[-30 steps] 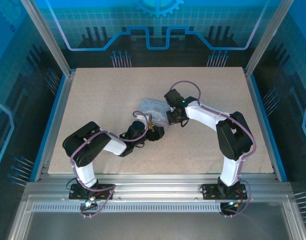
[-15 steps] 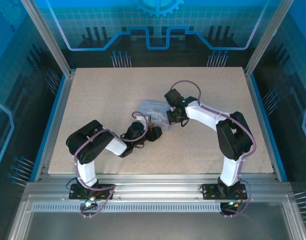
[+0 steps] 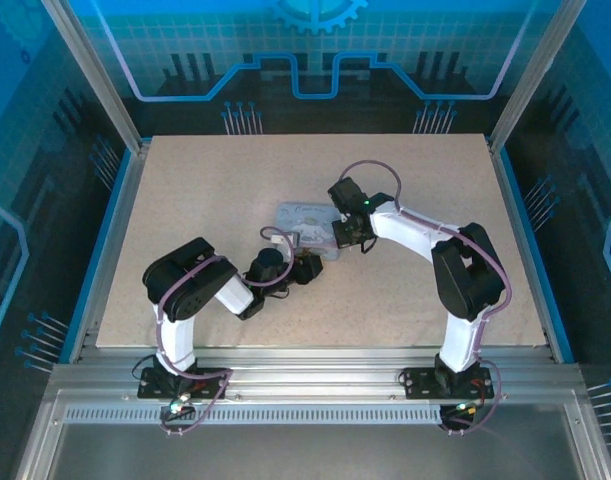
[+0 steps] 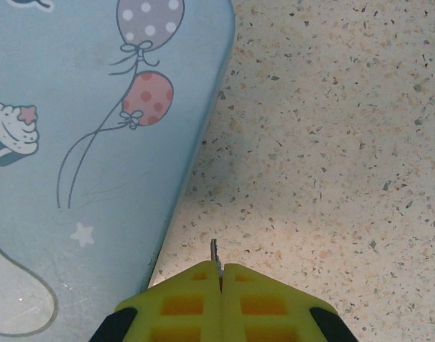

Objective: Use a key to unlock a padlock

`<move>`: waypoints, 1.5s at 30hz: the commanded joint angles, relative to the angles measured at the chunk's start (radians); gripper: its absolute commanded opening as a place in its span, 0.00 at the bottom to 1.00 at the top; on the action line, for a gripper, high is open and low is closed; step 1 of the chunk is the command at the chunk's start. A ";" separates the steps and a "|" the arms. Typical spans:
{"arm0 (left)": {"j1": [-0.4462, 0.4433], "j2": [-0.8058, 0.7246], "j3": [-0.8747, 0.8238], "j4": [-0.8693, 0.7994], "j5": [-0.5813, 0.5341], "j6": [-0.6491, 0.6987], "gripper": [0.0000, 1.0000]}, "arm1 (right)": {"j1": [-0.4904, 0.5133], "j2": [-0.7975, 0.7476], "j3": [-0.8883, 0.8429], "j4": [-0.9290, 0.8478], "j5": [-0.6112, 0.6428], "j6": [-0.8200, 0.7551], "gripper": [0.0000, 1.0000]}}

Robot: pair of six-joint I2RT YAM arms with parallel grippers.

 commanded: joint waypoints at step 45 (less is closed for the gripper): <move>0.074 -0.152 0.045 -0.412 0.195 -0.093 0.11 | 0.002 0.113 0.142 0.014 -0.042 -0.067 0.00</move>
